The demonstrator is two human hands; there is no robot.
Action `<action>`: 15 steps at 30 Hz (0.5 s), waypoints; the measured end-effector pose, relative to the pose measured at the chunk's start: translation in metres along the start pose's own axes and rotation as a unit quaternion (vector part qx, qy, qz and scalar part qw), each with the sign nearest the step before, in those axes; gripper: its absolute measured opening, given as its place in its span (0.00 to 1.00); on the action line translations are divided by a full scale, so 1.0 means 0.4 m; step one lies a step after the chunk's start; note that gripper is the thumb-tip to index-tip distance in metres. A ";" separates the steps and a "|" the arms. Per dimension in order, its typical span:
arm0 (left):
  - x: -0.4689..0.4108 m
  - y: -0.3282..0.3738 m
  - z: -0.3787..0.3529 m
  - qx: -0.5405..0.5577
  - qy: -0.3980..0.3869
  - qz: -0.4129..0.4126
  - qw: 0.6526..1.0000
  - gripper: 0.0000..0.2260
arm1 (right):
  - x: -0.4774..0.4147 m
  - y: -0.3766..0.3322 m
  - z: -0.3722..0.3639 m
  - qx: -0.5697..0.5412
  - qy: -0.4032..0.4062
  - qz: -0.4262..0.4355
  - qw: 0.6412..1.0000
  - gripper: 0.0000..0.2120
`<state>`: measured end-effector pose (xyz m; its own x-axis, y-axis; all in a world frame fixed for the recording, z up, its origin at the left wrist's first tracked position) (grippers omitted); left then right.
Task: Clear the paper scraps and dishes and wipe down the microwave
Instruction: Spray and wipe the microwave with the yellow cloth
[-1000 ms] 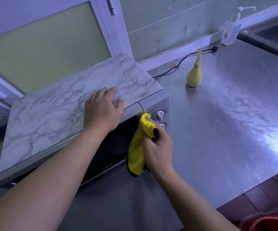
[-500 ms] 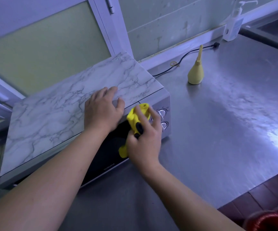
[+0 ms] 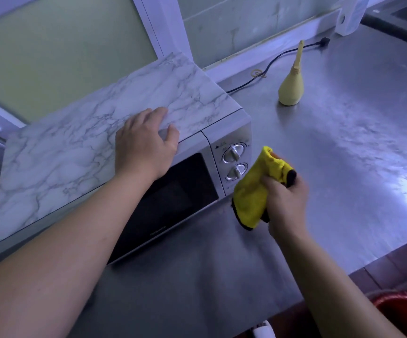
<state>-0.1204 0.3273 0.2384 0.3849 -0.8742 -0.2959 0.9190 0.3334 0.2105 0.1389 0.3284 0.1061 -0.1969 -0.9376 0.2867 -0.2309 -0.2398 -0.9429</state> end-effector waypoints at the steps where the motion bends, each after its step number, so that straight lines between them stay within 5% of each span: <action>1: 0.000 0.000 0.001 0.000 0.001 -0.001 1.000 0.20 | -0.018 0.005 -0.012 -0.001 -0.009 -0.025 1.000 0.18; 4: -0.001 0.001 0.002 0.002 0.005 -0.003 1.000 0.19 | -0.025 0.029 -0.067 -0.004 -0.020 -0.069 0.997 0.10; 15: -0.004 0.000 -0.003 -0.009 0.004 -0.001 1.000 0.19 | 0.067 0.092 -0.137 -0.074 0.002 -0.131 0.989 0.09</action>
<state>-0.1209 0.3289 0.2378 0.3836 -0.8721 -0.3039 0.9212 0.3382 0.1924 0.0729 0.3084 0.0885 -0.1158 -0.8470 0.5189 -0.4121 -0.4343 -0.8009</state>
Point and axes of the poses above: each hand's wrist, its own x-axis away from the middle knuckle, its own z-axis out of the back of the hand, y = z × x, the point moved 6 cm from there along -x, towards the middle knuckle, and after that the axes turned 2 degrees about y, right-handed, at the moved point
